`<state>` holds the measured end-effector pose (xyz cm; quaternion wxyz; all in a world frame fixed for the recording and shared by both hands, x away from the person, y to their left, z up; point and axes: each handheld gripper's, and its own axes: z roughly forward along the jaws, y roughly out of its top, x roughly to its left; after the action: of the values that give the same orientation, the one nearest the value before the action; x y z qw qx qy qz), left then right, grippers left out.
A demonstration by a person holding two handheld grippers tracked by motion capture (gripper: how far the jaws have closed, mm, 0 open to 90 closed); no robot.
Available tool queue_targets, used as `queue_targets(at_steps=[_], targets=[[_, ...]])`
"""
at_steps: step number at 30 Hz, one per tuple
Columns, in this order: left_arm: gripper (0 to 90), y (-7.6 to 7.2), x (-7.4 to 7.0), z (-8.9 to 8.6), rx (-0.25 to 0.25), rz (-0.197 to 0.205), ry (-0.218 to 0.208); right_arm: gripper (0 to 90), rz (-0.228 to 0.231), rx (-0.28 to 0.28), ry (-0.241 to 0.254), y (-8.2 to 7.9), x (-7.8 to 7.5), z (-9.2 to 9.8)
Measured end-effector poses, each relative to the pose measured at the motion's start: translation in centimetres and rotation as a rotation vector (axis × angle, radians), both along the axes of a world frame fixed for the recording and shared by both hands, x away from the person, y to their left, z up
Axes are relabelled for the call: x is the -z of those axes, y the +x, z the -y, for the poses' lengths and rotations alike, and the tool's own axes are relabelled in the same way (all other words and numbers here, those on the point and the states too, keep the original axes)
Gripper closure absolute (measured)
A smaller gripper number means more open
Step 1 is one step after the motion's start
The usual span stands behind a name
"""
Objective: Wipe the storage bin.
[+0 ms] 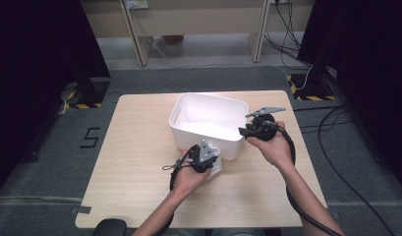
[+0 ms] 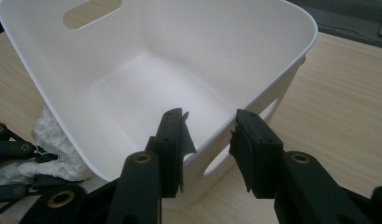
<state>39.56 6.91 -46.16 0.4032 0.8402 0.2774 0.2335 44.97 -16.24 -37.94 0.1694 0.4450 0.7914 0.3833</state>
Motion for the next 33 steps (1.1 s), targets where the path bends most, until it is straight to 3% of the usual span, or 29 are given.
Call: queue_targets(at_steps=[33], targets=[[78.3,-0.6,-3.1,0.7,0.012,0.056,-0.052,64.0,0.002,0.002,-0.003,0.0,0.0,0.0]])
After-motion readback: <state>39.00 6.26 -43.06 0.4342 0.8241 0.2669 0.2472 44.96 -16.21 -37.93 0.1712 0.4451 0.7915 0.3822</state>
